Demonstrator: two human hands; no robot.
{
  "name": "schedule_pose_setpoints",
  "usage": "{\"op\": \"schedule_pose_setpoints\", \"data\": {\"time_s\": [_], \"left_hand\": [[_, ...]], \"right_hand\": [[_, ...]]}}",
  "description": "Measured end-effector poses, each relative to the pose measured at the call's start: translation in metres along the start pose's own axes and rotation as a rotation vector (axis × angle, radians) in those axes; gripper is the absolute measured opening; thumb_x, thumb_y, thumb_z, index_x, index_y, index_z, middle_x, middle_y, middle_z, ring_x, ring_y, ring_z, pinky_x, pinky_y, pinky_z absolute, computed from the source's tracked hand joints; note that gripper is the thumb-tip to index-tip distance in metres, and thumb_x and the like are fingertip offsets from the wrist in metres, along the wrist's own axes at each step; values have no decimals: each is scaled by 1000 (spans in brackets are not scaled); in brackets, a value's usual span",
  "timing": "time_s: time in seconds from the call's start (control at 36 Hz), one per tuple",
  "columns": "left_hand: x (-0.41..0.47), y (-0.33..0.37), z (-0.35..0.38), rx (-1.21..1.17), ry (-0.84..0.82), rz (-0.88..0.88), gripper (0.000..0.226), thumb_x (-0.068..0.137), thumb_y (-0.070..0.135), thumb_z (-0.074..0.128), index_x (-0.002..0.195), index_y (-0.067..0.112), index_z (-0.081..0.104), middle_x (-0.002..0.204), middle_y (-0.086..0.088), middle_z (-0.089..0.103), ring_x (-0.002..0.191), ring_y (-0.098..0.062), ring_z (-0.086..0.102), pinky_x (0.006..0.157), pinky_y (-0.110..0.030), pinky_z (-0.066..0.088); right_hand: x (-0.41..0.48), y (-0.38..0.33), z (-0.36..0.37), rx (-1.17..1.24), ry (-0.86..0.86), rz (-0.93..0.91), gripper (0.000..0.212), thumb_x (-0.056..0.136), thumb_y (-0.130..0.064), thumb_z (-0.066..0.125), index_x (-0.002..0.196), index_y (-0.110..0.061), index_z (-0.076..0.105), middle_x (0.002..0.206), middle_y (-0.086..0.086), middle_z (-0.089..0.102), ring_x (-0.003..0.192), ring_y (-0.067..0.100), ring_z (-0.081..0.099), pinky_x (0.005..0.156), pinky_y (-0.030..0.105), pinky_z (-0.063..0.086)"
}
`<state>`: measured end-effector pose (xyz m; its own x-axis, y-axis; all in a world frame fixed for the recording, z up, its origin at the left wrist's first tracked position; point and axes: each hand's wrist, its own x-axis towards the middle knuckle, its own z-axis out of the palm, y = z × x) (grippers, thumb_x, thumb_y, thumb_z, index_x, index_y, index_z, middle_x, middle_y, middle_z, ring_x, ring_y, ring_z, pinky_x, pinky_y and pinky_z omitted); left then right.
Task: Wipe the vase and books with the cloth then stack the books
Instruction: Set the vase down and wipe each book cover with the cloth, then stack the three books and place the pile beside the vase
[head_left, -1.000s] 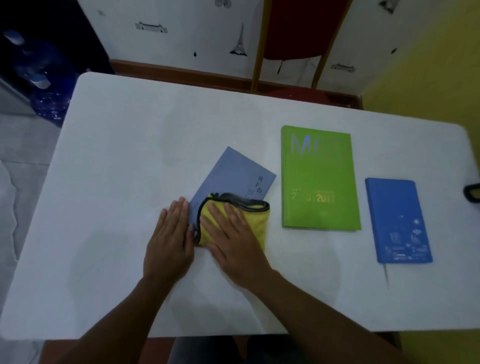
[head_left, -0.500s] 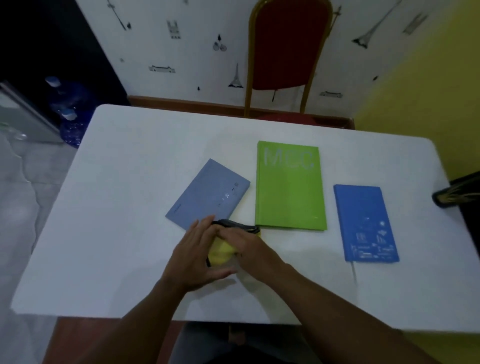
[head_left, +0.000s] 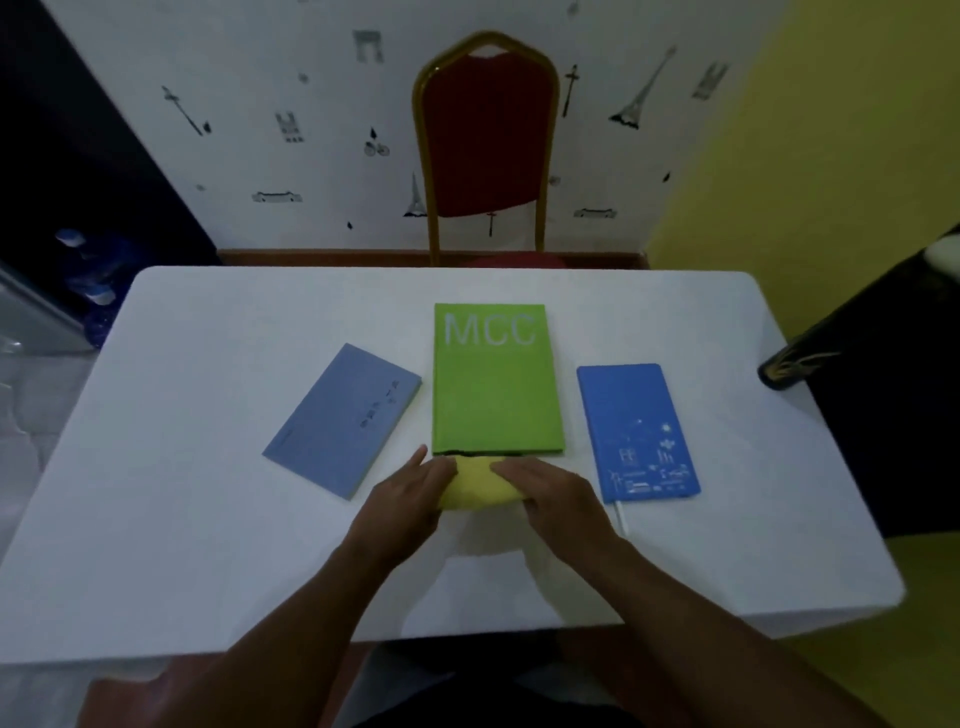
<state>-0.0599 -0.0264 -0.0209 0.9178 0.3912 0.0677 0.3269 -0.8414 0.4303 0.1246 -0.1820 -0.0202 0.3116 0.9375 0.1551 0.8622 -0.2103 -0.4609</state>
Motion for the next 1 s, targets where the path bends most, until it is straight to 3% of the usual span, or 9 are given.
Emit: {"op": "schedule_pose_setpoints", "data": {"time_s": [0.08, 0.17, 0.22, 0.31, 0.42, 0.56, 0.69, 0.86, 1.0], "left_hand": [[-3, 7, 3, 5, -9, 78, 65, 67, 7, 90, 124, 11, 59, 127, -16, 69, 117, -39, 66, 76, -49, 62], [-15, 3, 16, 56, -132, 183, 55, 77, 40, 80, 123, 14, 64, 139, -9, 64, 127, -29, 62, 115, -52, 41], [-24, 1, 23, 100, -252, 180, 68, 84, 69, 61, 130, 19, 62, 152, -3, 54, 140, -22, 50, 122, -50, 31], [-32, 3, 28, 105, -354, 149, 88, 85, 86, 44, 143, 21, 54, 163, 3, 38, 149, -16, 36, 124, -44, 22], [-32, 0, 38, 140, -389, 80, 67, 100, 69, 35, 149, 25, 48, 165, 4, 33, 149, -20, 37, 124, -39, 19], [-25, -8, 45, 343, -444, 133, 71, 81, 35, 73, 147, 23, 51, 157, -5, 47, 140, -29, 51, 118, -50, 37], [-18, -14, 46, 381, -414, 180, 62, 89, 37, 42, 149, 22, 50, 157, -7, 47, 143, -29, 47, 115, -49, 21], [13, 5, 47, 284, -331, 193, 52, 76, 29, 79, 127, 19, 69, 140, -7, 64, 129, -26, 61, 120, -41, 33], [46, 34, 64, 27, -211, 136, 40, 95, 23, 54, 131, 12, 66, 139, -11, 63, 126, -29, 62, 110, -42, 45]], "right_hand": [[-11, 7, -3, -26, -1, -49, 52, 78, -8, 44, 118, -18, 77, 113, 7, 77, 95, 28, 75, 75, 36, 64], [-33, 19, 2, -46, -303, -128, 44, 73, -28, 58, 114, -26, 76, 105, 2, 77, 89, 26, 73, 70, 35, 61], [-42, 25, 5, -112, -459, -179, 44, 73, -53, 69, 111, -31, 73, 102, -4, 75, 89, 22, 70, 74, 33, 56], [-44, 19, 10, -85, -329, -165, 52, 81, -69, 65, 110, -27, 72, 104, -4, 74, 93, 19, 68, 80, 35, 54], [-42, 14, 33, -143, -291, -136, 51, 95, -56, 53, 134, -24, 61, 140, 1, 62, 130, 22, 57, 108, 41, 48], [-53, 26, 52, -294, -350, -50, 56, 100, -50, 40, 152, -28, 41, 164, 7, 37, 149, 28, 39, 117, 50, 39], [-58, 33, 48, -298, -334, -8, 57, 102, -49, 37, 155, -29, 35, 166, 8, 32, 151, 29, 34, 119, 53, 27], [-57, 60, 20, -144, -20, 87, 36, 99, -27, 50, 123, -14, 72, 141, 14, 63, 134, 33, 57, 110, 56, 46], [-62, 103, 1, -117, 186, 360, 36, 94, -19, 56, 126, -11, 70, 142, 12, 63, 136, 31, 55, 113, 54, 43]]}}
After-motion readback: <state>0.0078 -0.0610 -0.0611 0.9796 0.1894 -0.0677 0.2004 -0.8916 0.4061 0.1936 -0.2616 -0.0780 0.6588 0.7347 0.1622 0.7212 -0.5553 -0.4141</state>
